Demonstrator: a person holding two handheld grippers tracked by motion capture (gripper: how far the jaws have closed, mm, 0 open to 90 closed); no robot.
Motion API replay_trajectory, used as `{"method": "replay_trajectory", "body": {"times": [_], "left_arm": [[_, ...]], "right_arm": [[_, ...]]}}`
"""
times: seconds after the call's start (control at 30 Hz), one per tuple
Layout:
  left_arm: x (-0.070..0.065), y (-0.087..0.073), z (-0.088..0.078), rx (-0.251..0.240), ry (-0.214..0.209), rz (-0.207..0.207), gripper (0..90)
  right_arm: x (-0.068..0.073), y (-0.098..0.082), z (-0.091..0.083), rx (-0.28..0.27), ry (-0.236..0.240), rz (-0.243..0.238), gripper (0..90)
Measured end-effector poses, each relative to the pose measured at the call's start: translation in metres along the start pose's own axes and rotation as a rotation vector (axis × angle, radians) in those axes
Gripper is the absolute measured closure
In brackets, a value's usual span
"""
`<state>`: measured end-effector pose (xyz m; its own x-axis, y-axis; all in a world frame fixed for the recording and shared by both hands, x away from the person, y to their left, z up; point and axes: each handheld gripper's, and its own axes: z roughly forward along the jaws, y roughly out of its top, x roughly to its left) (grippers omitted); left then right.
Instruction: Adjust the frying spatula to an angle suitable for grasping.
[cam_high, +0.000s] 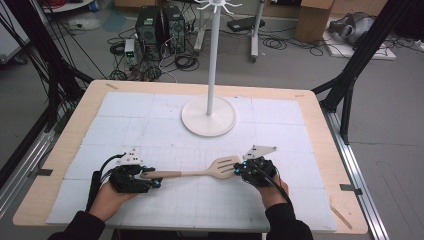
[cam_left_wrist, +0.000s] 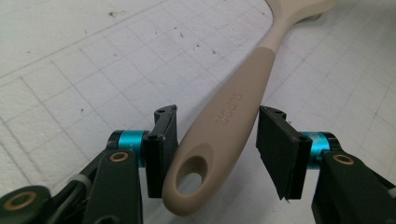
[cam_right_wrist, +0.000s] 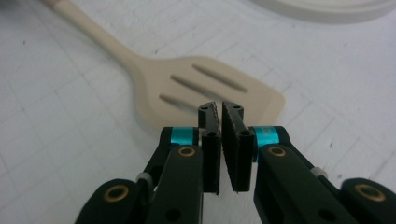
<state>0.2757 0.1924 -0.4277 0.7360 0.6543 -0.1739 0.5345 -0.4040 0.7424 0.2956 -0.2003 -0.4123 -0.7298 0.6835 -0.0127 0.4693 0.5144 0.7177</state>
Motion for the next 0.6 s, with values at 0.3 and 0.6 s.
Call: {"method": "replay_trajectory", "body": {"times": [0.3, 0.6], "left_arm": [[0.006, 0.002, -0.004, -0.016, 0.014, -0.022, 48.4], [0.015, 0.007, 0.001, -0.012, 0.041, -0.058, 45.1]], "right_arm": [[-0.004, 0.001, 0.012, 0.054, -0.009, 0.016, 84.1], [0.006, -0.008, 0.004, 0.045, 0.012, 0.016, 84.0]]}}
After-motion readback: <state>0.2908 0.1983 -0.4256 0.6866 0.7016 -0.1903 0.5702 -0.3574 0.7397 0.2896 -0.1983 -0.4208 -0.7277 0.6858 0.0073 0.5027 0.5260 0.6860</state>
